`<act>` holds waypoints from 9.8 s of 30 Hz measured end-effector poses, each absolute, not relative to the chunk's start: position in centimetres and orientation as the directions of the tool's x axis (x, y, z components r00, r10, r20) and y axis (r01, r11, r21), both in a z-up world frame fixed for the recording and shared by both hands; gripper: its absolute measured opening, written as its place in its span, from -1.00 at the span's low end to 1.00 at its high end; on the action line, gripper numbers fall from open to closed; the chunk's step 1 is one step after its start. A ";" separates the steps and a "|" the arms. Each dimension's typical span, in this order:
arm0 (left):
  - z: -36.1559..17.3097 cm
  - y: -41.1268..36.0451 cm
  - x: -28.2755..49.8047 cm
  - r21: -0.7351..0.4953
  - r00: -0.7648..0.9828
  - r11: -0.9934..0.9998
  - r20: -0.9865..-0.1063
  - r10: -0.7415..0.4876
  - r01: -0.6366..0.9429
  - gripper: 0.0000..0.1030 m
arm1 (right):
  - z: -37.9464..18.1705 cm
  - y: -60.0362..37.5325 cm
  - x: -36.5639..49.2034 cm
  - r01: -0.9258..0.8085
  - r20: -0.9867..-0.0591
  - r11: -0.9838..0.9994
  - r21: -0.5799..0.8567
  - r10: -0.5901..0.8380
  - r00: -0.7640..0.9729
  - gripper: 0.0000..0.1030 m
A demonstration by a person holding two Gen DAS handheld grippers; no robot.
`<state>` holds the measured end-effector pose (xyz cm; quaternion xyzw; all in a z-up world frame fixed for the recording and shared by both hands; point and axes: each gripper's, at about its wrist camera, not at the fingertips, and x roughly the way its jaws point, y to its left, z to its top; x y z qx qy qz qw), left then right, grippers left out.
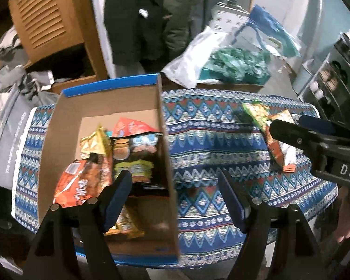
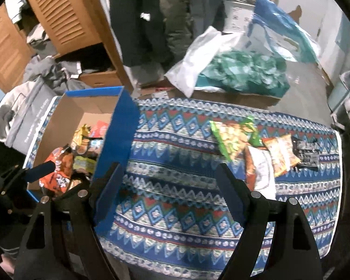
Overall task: Organize snacks
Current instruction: 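Move both tools back to the snacks on the cloth, then grasp the green pea snack bag with the left tool while the right tool grasps the white printed bag, then lift both held bags and carry them over the cardboard box, then lower both bags into the box and open both tools, then move both tools back toward the last packets on the cloth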
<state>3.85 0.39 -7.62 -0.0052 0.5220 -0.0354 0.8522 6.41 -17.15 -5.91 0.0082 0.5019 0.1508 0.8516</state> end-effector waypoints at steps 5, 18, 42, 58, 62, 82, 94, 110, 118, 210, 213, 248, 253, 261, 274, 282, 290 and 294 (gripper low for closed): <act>-7.7 -1.6 4.0 -0.049 0.448 0.994 -0.890 -0.086 0.095 0.56 | -6.4 -20.0 6.3 -0.202 -0.856 0.965 0.165 0.242 0.457 0.59; -9.1 -5.4 5.0 -0.080 0.407 0.986 -0.904 -0.132 0.143 0.56 | -8.5 -27.2 6.9 -0.067 -0.882 0.989 0.134 0.150 0.447 0.59; -16.0 -9.7 9.7 -0.069 0.307 0.983 -0.944 -0.120 0.171 0.56 | -20.9 -31.9 12.1 0.036 -0.962 0.992 0.123 0.110 0.251 0.59; -15.2 -10.9 9.7 -0.067 0.320 0.980 -0.939 -0.125 0.186 0.56 | -22.4 -33.5 7.5 0.053 -0.972 0.988 0.147 0.134 0.195 -0.09; -15.2 -11.8 9.6 -0.059 0.320 0.977 -0.939 -0.124 0.206 0.56 | -21.5 -35.3 5.8 0.102 -0.966 0.980 0.170 0.145 0.215 -0.10; -15.2 -17.2 17.8 -0.033 0.321 0.935 -0.934 -0.154 0.352 0.56 | -20.2 -38.3 6.6 0.159 -0.950 0.965 0.210 0.163 0.268 -0.11; -19.3 -22.6 20.8 0.148 0.310 0.823 -0.950 -0.036 0.549 0.57 | -22.1 -37.9 7.9 0.160 -0.961 0.965 0.207 0.170 0.220 0.22; -22.5 -21.2 22.4 0.013 0.230 0.885 -0.967 -0.107 0.466 -0.03 | -24.0 -34.6 10.6 0.106 -0.971 0.984 0.140 0.116 0.208 0.27; -22.0 -19.3 20.4 -0.052 0.223 0.916 -0.963 -0.151 0.398 -0.40 | -24.1 -33.7 10.3 0.090 -0.971 0.987 0.136 0.114 0.212 -0.21; -9.0 17.1 2.5 -0.231 0.491 0.932 -0.868 -0.068 -0.280 -0.41 | -8.7 0.0 9.1 -0.427 -0.843 0.839 0.337 0.471 0.260 -0.26; -9.1 17.2 2.5 -0.242 0.491 0.930 -0.867 -0.080 -0.275 -0.36 | -8.8 0.8 9.0 -0.435 -0.842 0.833 0.343 0.477 0.250 -0.18; -6.3 9.3 3.1 -0.200 0.514 0.969 -0.852 -0.099 -0.145 0.34 | -5.6 -8.9 7.9 -0.345 -0.839 0.903 0.258 0.386 0.384 0.37; -6.4 6.5 3.8 -0.200 0.494 0.975 -0.860 -0.126 -0.098 0.34 | -5.8 -11.9 7.6 -0.308 -0.842 0.918 0.249 0.362 0.399 0.37; -6.5 2.3 4.3 -0.188 0.476 0.982 -0.866 -0.153 -0.027 0.41 | -6.1 -16.6 7.2 -0.246 -0.846 0.940 0.237 0.324 0.424 0.38; -8.0 -3.1 5.7 -0.205 0.411 0.978 -0.889 -0.200 0.031 0.41 | -8.1 -23.2 6.5 -0.160 -0.870 0.966 0.204 0.254 0.423 0.39; -9.0 -6.3 6.6 -0.188 0.378 0.980 -0.905 -0.196 0.058 0.41 | -8.5 -26.7 6.8 -0.133 -0.882 0.976 0.175 0.215 0.419 0.39; -9.9 -10.0 9.2 -0.171 0.338 0.982 -0.922 -0.188 0.080 0.41 | -8.9 -30.8 9.4 -0.094 -0.902 0.983 0.159 0.183 0.390 0.39; -10.4 -12.3 11.3 -0.176 0.318 0.979 -0.927 -0.200 0.103 0.48 | -9.1 -33.0 11.7 -0.098 -0.919 0.990 0.103 0.132 0.372 0.41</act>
